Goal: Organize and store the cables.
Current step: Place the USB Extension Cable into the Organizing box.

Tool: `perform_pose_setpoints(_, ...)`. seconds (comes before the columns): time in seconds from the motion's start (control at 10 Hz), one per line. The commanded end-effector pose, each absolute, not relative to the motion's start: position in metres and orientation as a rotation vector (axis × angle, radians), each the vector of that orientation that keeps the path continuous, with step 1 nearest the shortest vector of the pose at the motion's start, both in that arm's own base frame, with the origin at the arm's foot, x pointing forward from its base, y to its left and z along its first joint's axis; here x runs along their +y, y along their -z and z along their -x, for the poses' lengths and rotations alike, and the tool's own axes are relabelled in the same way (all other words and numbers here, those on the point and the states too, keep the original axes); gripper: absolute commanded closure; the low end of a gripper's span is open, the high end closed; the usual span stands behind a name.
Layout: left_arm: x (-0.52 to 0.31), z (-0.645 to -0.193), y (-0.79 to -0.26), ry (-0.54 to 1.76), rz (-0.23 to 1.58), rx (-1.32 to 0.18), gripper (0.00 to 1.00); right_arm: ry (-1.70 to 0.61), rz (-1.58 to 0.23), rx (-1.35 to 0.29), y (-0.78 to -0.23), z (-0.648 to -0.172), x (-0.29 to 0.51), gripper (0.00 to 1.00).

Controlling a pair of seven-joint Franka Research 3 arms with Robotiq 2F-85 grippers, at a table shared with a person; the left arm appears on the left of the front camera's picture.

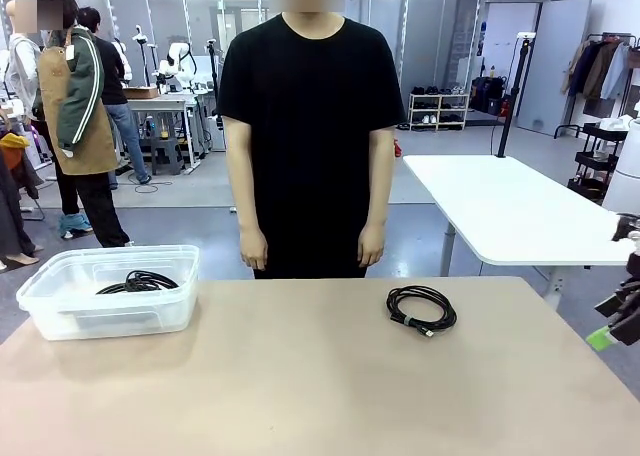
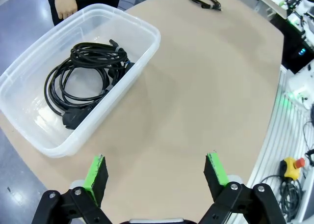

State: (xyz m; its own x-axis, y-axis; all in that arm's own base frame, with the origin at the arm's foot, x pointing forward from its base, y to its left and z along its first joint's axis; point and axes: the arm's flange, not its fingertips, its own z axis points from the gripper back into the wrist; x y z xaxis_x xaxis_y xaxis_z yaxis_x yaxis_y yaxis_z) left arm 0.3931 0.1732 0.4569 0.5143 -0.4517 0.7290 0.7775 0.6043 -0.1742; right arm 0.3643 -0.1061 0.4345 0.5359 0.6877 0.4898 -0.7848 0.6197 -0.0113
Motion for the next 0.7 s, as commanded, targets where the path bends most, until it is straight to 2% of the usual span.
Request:
perform_pose_setpoints(0.0, 0.172, -0.398, -0.461, 0.757, 0.521, -0.703, 0.00, -1.072, -0.194, -0.392, -0.430, -0.391, -0.044, 0.00)
perform_pose_setpoints(0.6, 0.172, -0.398, -0.461, 0.757, 0.521, -0.703, 0.00, -1.198, -0.042, -0.178, -0.413, -0.508, 0.127, 0.00)
